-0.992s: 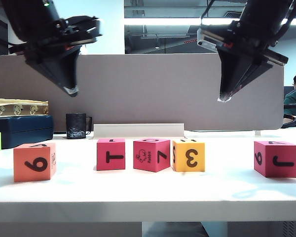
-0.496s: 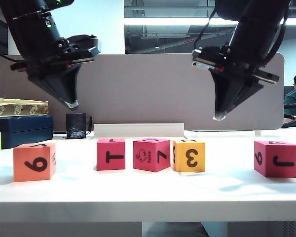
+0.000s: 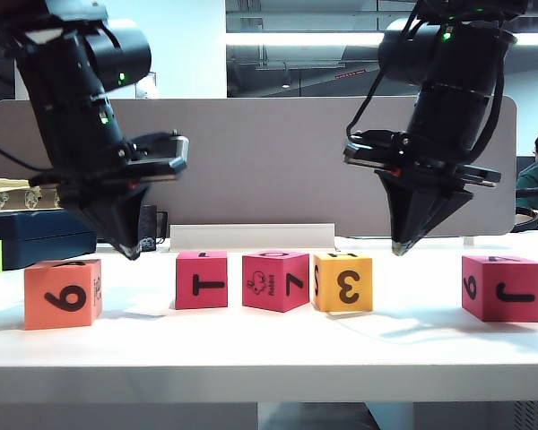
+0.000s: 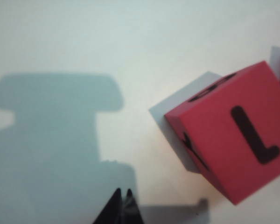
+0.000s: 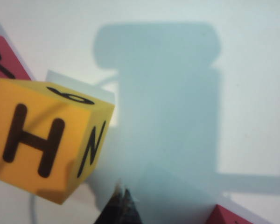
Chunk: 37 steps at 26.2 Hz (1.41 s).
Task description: Select the appropriate blocks from the scattered letter blocks on the table and arrange them in a row to spell out "ALOHA".
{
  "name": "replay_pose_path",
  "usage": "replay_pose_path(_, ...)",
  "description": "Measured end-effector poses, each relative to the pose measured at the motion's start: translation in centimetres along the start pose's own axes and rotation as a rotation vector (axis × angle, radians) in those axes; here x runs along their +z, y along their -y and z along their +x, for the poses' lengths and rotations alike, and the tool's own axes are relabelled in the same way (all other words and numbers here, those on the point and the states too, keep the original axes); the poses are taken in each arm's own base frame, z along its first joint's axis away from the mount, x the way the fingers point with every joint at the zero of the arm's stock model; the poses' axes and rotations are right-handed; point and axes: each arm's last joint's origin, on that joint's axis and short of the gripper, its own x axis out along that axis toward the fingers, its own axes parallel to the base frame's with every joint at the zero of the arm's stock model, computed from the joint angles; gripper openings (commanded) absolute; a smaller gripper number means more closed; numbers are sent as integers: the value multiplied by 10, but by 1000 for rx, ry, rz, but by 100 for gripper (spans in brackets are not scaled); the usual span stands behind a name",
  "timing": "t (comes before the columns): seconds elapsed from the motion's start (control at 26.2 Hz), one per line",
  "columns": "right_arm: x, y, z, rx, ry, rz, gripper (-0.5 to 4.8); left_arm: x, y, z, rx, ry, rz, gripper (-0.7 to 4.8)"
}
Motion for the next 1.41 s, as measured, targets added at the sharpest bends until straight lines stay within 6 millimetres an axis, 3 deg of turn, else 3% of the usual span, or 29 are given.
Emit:
replay_pose_path(0.69, 6, 1, 23, 34, 21, 22, -6, 5, 3, 43, -125, 22, 3, -5)
replay_pose_path(1.41, 8, -6, 24, 106, 39, 15, -6, 11, 21, 45, -242, 71, 57, -5)
